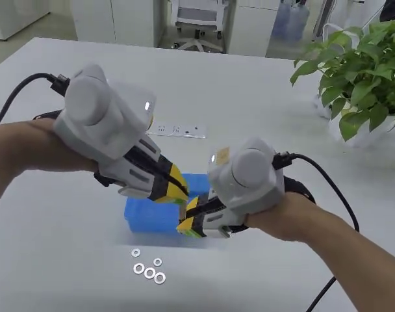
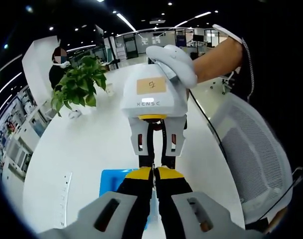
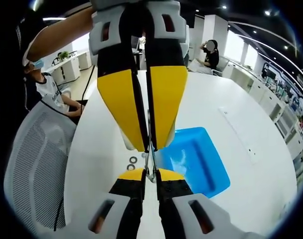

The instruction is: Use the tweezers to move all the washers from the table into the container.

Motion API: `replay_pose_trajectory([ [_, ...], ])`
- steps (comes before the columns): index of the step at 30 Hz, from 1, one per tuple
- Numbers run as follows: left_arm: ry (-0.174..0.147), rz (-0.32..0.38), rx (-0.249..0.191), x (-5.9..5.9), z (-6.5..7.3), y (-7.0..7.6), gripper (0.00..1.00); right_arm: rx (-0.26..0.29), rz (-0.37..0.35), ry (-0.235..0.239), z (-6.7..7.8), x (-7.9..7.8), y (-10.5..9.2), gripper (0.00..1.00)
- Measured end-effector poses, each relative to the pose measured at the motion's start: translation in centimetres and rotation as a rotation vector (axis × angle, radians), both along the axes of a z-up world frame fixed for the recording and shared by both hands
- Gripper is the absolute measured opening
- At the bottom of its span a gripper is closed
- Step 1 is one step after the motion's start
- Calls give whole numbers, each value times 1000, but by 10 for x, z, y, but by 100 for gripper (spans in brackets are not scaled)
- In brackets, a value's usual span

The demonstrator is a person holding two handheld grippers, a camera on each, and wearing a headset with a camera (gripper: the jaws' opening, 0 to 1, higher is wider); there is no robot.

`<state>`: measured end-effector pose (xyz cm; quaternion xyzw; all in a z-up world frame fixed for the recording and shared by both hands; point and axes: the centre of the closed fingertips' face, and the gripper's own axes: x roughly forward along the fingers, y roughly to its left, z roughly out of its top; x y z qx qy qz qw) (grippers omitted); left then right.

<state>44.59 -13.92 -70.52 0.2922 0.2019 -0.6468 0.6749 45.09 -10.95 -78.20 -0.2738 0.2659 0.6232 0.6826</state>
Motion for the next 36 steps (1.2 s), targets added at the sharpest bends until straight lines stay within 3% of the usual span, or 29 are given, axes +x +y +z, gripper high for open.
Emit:
replay_pose_trajectory([
  [15,-37,15,-1,35,0,1,6,13,-7,-20,0,38,4,10],
  [24,-41,33,0,55,-14,2,6,3,0,-39,-14,58,5,10],
  [36,-39,44,8,76,-41,-1,6,-12,-6,-30,-42,79,0,10],
])
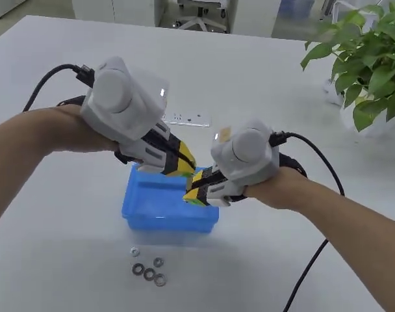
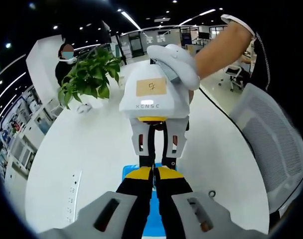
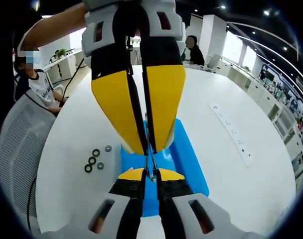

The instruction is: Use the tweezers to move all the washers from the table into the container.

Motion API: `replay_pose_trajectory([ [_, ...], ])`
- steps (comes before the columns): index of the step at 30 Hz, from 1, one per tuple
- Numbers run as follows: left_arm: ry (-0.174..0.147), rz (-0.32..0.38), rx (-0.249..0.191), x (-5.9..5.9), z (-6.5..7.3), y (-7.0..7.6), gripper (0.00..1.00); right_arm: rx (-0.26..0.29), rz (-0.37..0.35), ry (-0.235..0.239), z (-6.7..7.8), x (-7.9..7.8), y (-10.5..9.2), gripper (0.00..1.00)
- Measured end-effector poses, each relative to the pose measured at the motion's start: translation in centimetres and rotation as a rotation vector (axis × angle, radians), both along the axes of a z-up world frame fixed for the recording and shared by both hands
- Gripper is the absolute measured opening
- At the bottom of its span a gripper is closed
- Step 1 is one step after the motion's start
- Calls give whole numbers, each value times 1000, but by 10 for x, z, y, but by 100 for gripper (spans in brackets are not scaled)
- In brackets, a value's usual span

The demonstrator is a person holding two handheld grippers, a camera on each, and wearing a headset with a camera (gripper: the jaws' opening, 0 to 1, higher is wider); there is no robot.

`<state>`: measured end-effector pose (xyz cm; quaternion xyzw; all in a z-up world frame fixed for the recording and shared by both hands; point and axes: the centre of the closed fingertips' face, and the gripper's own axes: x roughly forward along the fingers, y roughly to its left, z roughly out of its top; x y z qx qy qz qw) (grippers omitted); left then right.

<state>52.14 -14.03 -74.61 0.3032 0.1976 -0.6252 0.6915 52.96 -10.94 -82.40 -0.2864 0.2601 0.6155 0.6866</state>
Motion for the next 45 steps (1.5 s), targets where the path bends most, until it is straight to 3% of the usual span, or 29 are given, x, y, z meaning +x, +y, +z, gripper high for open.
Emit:
replay_pose_trajectory([
  [18,14,15,-9,12,-25,-6,6,-25,-21,7,-28,12,-8,11],
  [28,27,19,-5,10,-33,-6,6,-37,-19,18,-39,9,-10,11],
  [45,45,19,-13,8,-32,-9,6,-40,-11,11,-38,7,-10,12],
])
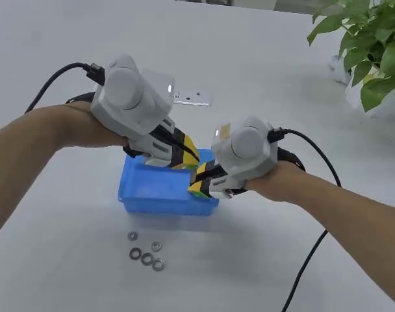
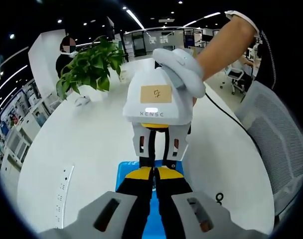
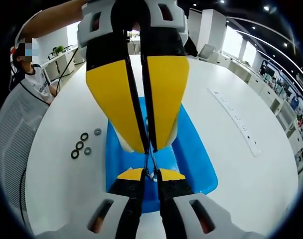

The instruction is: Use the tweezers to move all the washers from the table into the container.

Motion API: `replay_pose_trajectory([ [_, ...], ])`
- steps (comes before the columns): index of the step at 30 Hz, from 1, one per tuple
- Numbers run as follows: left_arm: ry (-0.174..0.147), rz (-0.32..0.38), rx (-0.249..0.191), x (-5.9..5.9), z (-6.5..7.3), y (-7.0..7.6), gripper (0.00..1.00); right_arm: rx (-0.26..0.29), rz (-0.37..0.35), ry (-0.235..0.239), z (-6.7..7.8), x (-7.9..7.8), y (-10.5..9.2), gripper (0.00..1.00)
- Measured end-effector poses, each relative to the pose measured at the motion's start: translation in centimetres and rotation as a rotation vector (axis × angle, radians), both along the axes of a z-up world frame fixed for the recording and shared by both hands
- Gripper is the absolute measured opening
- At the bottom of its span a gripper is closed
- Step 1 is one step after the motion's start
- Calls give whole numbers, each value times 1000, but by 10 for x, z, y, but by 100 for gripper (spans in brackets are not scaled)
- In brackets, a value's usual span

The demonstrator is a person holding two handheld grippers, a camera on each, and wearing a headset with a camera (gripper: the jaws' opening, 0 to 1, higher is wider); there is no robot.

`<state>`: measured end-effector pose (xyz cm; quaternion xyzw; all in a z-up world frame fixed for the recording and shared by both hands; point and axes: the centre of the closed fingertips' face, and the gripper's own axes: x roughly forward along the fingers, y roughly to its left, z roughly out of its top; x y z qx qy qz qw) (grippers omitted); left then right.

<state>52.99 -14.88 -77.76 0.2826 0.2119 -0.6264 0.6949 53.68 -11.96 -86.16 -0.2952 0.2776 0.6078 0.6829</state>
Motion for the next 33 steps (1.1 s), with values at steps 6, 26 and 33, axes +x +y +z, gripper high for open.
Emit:
replay_pose_trajectory([
  [6,0,2,-2,-2,5,0,6,2,-3,-11,5,0,-2,12],
  [26,-23,6,1,-17,38,7,6,33,0,-52,38,-11,4,12],
  [33,-18,-3,10,-29,47,10,6,39,12,-65,48,-20,8,12],
])
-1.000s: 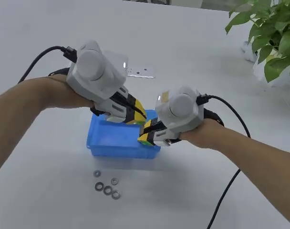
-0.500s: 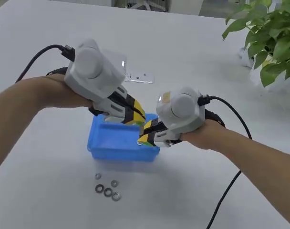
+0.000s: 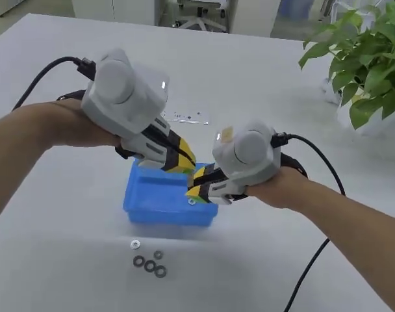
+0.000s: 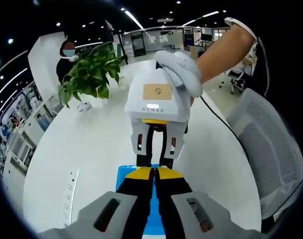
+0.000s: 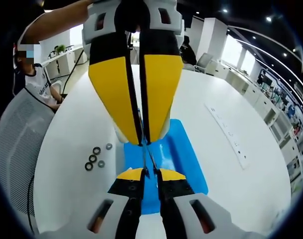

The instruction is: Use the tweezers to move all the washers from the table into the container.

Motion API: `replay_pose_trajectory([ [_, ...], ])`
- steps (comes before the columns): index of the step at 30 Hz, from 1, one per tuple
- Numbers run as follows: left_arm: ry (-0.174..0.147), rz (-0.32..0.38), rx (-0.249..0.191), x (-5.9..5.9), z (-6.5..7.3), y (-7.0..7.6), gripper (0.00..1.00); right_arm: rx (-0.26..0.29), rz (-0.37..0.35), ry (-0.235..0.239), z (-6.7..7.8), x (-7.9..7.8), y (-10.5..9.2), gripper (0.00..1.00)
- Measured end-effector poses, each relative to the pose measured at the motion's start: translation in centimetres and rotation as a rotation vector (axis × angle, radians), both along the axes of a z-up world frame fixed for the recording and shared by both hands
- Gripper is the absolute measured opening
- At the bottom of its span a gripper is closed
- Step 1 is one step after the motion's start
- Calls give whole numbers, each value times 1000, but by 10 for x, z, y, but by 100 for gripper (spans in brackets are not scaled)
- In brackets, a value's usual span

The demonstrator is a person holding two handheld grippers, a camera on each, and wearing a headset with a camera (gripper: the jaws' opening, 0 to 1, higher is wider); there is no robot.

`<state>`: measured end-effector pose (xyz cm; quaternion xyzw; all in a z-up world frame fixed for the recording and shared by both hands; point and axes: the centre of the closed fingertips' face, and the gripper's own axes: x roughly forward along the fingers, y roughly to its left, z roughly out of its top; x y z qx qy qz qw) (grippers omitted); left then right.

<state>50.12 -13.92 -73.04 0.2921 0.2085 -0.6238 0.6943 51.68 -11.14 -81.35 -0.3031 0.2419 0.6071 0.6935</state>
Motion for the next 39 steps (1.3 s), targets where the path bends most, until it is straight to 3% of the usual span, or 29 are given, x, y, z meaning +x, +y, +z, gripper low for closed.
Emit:
replay_pose_trajectory([
  [21,14,-2,32,-36,13,14,6,34,32,-12,14,-37,14,12],
  [27,20,-10,57,-48,9,17,5,39,42,-1,11,-50,16,12],
  [39,43,6,49,-70,-3,22,5,44,58,20,-1,-74,22,12],
])
